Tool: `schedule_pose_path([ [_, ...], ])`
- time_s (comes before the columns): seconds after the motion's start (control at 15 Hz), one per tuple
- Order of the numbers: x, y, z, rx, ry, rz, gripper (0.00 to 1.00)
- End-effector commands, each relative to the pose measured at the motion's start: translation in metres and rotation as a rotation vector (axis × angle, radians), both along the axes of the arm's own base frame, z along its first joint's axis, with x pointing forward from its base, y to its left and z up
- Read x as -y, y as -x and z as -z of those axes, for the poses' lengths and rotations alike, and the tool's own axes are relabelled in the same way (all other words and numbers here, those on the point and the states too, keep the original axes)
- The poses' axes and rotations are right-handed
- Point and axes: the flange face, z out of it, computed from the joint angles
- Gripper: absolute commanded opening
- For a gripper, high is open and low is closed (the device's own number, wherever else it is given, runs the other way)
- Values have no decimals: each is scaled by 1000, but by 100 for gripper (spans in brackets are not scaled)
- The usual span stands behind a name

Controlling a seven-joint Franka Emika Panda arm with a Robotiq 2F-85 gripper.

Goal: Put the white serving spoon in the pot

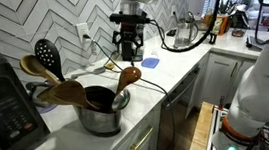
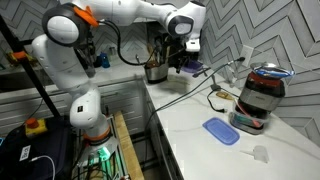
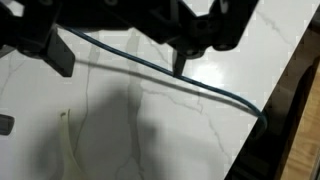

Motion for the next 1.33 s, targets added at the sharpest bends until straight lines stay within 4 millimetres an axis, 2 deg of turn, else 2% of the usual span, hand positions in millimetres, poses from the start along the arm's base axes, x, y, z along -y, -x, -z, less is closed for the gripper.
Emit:
schedule_pose_path([
  [0.0,-41,-39,41,-140,22,141,100],
  [0.13,-64,-50,66,-204,43,175,100],
  [0.2,-69,-54,75,-223,55,183,100],
  [0.27,-68,-56,78,-254,55,155,100],
  [0.33,-70,-48,74,-201,33,149,100],
  [0.47,-74,-55,84,-235,40,142,100],
  [0.6,-71,-58,82,-238,40,146,100],
  [1.13,-110,-69,129,-258,-14,-333,100],
  [1.27,-117,-80,134,-199,-20,-343,100],
])
